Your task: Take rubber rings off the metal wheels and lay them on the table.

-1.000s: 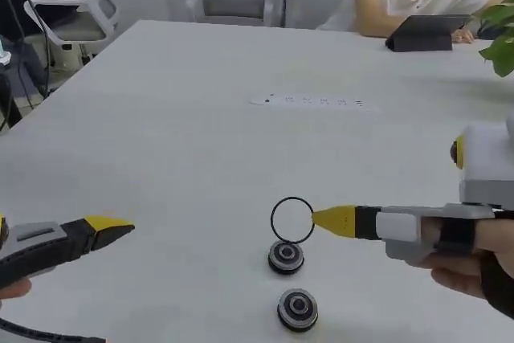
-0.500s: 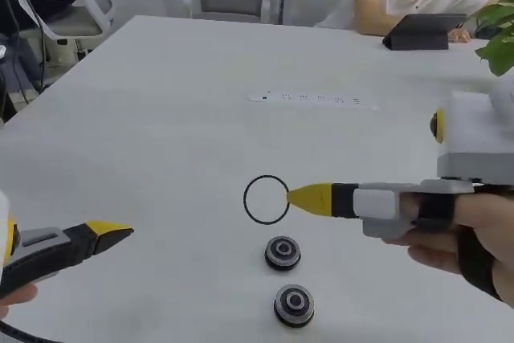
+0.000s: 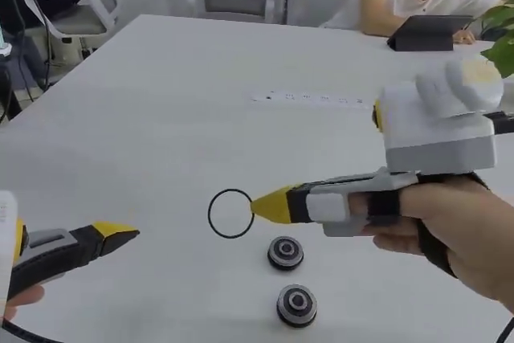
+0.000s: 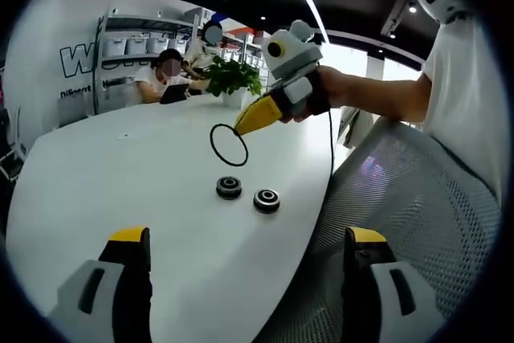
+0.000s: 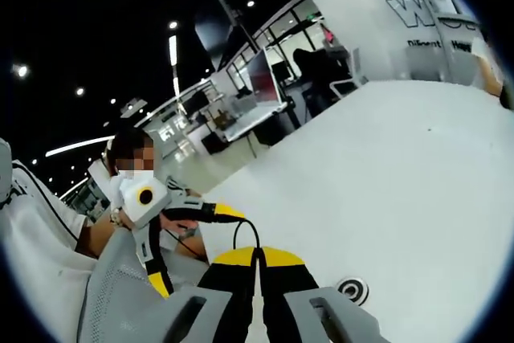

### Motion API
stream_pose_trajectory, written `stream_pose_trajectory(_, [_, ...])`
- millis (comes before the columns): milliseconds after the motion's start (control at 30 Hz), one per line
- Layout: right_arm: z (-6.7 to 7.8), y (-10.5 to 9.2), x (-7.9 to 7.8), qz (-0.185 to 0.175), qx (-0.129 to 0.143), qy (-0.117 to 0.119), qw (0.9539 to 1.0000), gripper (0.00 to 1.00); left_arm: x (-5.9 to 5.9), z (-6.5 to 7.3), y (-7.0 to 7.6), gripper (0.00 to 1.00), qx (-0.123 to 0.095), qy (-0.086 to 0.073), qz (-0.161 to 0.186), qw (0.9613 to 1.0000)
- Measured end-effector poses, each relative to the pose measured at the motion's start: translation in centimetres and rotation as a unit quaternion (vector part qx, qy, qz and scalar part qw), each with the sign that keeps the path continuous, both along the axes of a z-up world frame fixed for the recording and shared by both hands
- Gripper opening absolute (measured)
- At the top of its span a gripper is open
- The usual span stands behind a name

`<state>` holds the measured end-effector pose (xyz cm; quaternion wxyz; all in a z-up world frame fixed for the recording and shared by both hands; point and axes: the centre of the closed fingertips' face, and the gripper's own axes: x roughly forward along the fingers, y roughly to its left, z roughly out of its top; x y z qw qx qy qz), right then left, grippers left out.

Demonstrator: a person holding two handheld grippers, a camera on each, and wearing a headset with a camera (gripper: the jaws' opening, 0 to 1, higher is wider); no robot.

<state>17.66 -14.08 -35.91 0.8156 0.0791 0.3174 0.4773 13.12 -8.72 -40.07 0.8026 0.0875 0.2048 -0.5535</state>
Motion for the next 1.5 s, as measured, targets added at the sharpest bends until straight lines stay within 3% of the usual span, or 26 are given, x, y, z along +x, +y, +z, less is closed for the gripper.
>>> stream_pose_trajectory(267, [-3.7, 1.3, -0.7, 0.025, -0.056, 0.001, 0.9981, 0.0, -0.3, -0.2, -0.1, 0.99, 0.002, 0.003, -0.001, 1.0])
stream_pose_trajectory(467, [-6.5, 0.6, -1.3, 0.017, -0.069, 0.028, 0.9971, 0.0, -0.4, -0.4, -0.2, 0.99, 0.006, 0.004, -0.002, 1.0])
stream_pose_trajectory(600, [-7.7, -0.1, -1.3, 0.014, -0.083, 0.034, 0.9959, 0.0, -0.5, -0.6, -0.2, 0.99, 0.009, 0.005, -0.002, 0.9999])
stream_pose_trajectory(933, [-9.7, -0.8, -1.2, -0.004, -0.094, 0.053, 0.9941, 0.0, -0.6, -1.0, 0.1, 0.99, 0.015, 0.009, 0.001, 0.9998])
stream_pose_trajectory(1100, [-10.8, -1.2, -1.1, -0.002, -0.127, 0.037, 0.9912, 0.0, -0.7, -1.2, 0.1, 0.99, 0.015, 0.013, 0.004, 0.9998])
stream_pose_trajectory(1300, [-10.9, -1.4, -0.8, -0.008, -0.126, 0.038, 0.9913, 0.01, -0.7, -1.3, 0.2, 0.98, 0.016, 0.015, 0.007, 0.9997])
stream_pose_trajectory(1500, [-11.3, -1.7, -0.8, -0.003, -0.15, 0.024, 0.9884, 0.04, -0.7, -1.3, 0.2, 0.98, 0.015, 0.016, 0.008, 0.9997])
